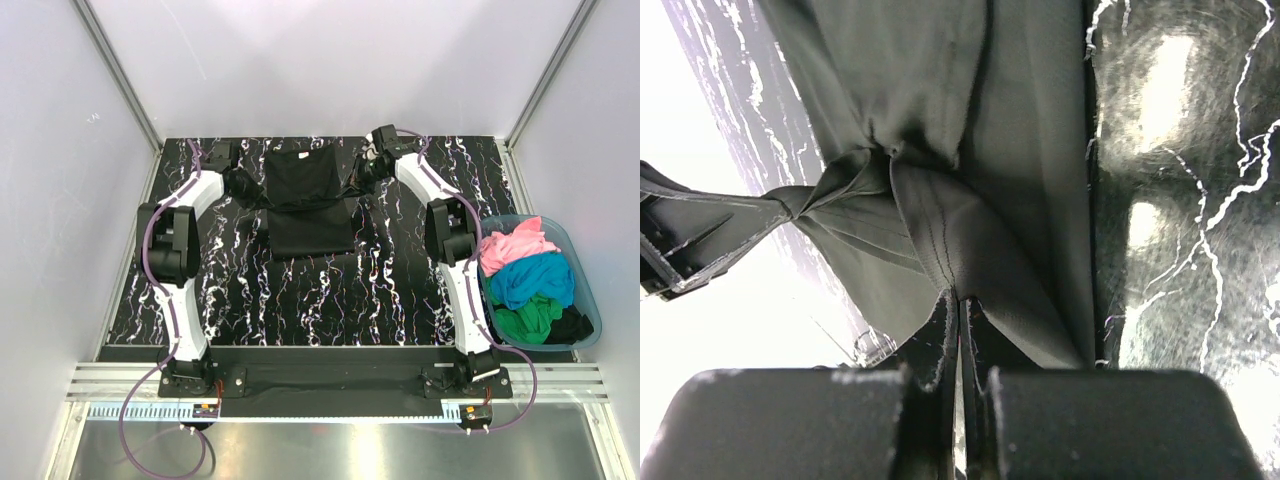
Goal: Fold and stack the t-shirts
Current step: Fold the tshirt
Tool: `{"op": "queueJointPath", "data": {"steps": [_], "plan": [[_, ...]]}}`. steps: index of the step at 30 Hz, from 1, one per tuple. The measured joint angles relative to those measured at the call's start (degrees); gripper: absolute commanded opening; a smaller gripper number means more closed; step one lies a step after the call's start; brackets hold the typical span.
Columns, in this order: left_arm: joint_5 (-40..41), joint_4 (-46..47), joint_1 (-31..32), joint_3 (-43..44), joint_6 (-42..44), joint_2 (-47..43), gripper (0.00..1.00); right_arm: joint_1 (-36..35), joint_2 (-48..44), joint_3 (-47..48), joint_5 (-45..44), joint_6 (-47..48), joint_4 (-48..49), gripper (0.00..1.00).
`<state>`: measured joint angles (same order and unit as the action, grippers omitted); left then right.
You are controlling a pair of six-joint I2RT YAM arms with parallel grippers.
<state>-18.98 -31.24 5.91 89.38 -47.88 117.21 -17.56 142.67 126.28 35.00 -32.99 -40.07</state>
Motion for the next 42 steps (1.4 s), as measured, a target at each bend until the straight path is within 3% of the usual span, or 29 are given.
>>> {"op": "queueJointPath", "data": {"steps": [5,7,11,15,18,22,25,26,30,35,42], "plan": [[0.15,-0.09,-0.02,0.13,0.00,0.37,0.04,0.00,1.84,0.74,0.26,-1.01,0.02,0.07],[0.13,-0.07,-0.04,0.46,0.15,0.61,0.16,0.02,2.73,1.81,0.46,-1.49,0.00,0.21],[0.74,-0.79,-0.28,1.66,0.81,1.03,0.37,0.11,3.93,4.68,0.83,-1.97,-0.22,0.36],[3.43,-2.38,-1.09,3.41,1.07,0.90,0.41,0.55,4.00,6.73,1.84,-2.89,0.02,0.45],[6.47,-4.87,-1.73,4.98,1.55,0.66,0.41,1.29,3.98,6.84,2.01,-3.15,0.07,0.42],[7.91,-5.70,-1.99,4.96,2.64,-0.79,0.38,2.05,3.45,5.18,1.97,-3.02,0.15,0.24],[7.23,-4.52,-1.25,3.04,3.52,-2.91,0.27,2.36,2.05,2.19,1.75,-2.29,0.13,0.15],[7.17,-4.63,-0.76,2.43,3.96,-3.65,0.17,2.36,1.31,0.90,1.62,-1.95,0.07,0.13],[7.54,-5.62,1.70,1.62,5.40,-4.66,0.00,2.25,-1.14,-3.02,1.55,-1.01,0.04,0.10],[7.61,-6.73,3.30,-1.66,5.97,-4.61,0.00,1.95,-3.10,-5.57,1.38,0.04,0.09,0.09],[7.76,-8.41,3.28,0.24,6.03,-1.86,0.00,0.35,-3.15,-7.58,-0.09,0.35,0.50,0.09]]}}
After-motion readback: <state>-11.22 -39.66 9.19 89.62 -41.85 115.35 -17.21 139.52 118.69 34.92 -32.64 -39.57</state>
